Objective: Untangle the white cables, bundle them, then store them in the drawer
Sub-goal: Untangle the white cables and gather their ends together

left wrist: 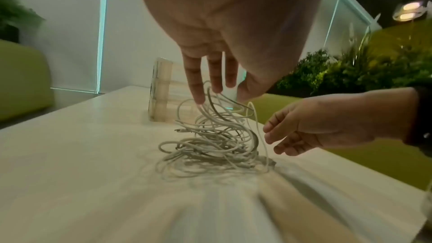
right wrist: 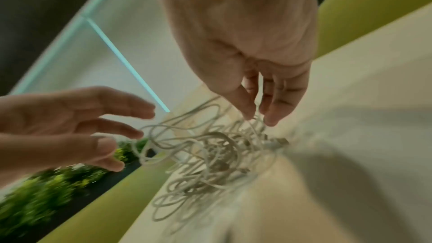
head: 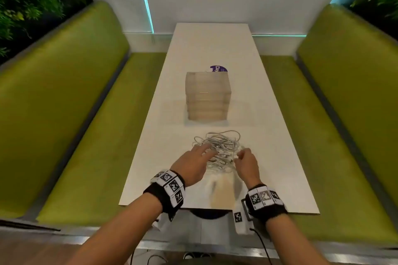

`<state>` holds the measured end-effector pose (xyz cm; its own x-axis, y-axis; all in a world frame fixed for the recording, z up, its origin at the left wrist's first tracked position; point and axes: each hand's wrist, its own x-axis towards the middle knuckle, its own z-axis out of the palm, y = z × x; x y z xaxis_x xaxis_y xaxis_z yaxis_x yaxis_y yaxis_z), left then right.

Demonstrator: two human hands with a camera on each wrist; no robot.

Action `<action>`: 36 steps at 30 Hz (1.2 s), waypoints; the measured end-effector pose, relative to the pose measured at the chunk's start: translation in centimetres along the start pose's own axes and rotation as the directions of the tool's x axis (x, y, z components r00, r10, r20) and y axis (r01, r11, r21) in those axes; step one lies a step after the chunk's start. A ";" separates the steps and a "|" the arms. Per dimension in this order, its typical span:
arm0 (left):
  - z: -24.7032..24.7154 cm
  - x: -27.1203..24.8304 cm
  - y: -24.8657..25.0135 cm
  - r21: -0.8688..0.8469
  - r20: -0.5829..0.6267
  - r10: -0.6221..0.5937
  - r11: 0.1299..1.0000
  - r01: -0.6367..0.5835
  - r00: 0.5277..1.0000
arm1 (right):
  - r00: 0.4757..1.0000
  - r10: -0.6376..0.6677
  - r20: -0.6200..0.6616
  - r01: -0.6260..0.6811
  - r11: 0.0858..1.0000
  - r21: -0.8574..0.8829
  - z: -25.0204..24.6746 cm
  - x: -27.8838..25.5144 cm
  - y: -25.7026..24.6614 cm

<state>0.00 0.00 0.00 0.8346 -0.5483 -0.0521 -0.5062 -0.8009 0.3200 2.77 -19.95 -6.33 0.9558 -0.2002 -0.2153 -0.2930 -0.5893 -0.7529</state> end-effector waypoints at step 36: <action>-2.8 4.1 1.5 -0.877 -0.150 -0.421 0.475 0.076 0.895 | 0.925 -0.301 0.231 0.094 0.772 0.629 -5.3 -0.6 -9.4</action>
<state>3.27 -2.75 2.92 0.9923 -0.1173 -0.0390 0.0135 -0.2108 0.9774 4.80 -18.48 4.16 0.9781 0.1730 -0.1161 -0.1211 0.0188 -0.9925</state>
